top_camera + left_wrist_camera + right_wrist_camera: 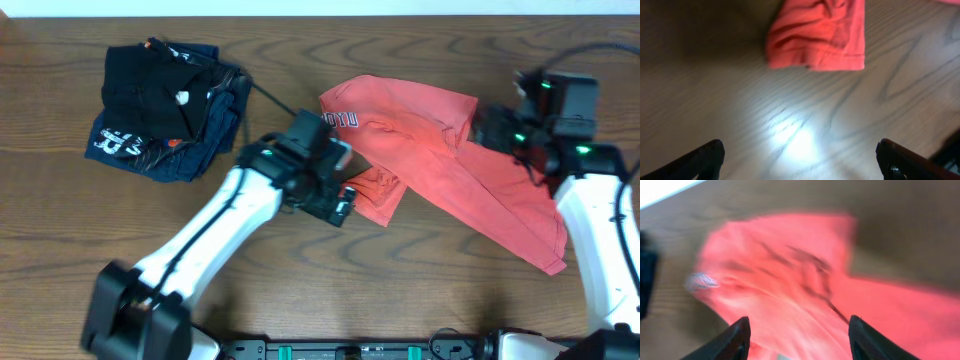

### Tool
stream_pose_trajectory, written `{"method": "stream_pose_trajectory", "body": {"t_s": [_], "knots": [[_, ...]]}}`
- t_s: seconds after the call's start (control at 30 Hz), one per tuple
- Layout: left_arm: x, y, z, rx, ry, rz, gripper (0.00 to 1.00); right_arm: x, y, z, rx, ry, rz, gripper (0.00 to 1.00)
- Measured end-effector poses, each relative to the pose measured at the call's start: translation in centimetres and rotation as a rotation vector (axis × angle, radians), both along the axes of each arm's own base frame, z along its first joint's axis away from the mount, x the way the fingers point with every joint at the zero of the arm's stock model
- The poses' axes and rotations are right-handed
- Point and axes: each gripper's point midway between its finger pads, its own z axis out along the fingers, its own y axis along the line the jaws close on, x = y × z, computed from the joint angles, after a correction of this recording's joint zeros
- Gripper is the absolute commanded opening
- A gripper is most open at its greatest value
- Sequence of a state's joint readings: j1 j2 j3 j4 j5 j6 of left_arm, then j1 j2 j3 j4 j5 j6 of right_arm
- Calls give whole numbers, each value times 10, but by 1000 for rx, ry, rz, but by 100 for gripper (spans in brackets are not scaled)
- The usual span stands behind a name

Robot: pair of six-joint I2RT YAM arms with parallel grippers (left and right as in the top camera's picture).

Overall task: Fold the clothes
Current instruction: 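Stretch the t-shirt between grippers, pulling right gripper toward the right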

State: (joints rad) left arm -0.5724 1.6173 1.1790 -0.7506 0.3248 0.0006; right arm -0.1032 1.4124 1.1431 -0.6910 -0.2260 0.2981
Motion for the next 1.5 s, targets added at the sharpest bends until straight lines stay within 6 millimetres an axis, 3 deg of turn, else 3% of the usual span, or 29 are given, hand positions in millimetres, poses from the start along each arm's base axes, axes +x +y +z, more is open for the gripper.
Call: {"method": "stream_pose_trajectory", "body": {"t_s": [0.17, 0.37, 0.5, 0.67, 0.8, 0.87, 1.03, 1.2, 1.33, 1.5], "knots": [[5, -27, -38, 23, 3, -57, 98, -40, -31, -24, 34, 189, -116, 60], [23, -26, -79, 110, -22, -41, 100, -54, -39, -29, 49, 249, -152, 60], [37, -26, -94, 138, -61, -32, 92, -57, -38, -31, 54, 263, -150, 60], [49, -32, -94, 120, -114, -31, 69, -60, -37, -32, 56, 276, -148, 59], [53, -33, -94, 116, -131, -33, 34, -61, -36, -32, 56, 280, -147, 60], [51, -32, -94, 120, -125, -36, 8, -61, -36, -32, 55, 281, -146, 59], [35, -20, -97, 173, -53, -48, 6, -63, -37, -33, 52, 288, -149, 60], [2, 30, -78, 341, 87, -25, 6, -64, -40, -36, 37, 291, -156, 60], [4, 70, -28, 391, 41, 55, 6, -65, -41, -50, 31, 294, -163, 64], [11, 103, 27, 358, -74, 180, 6, -73, -40, -83, 38, 312, -190, 69]]}}
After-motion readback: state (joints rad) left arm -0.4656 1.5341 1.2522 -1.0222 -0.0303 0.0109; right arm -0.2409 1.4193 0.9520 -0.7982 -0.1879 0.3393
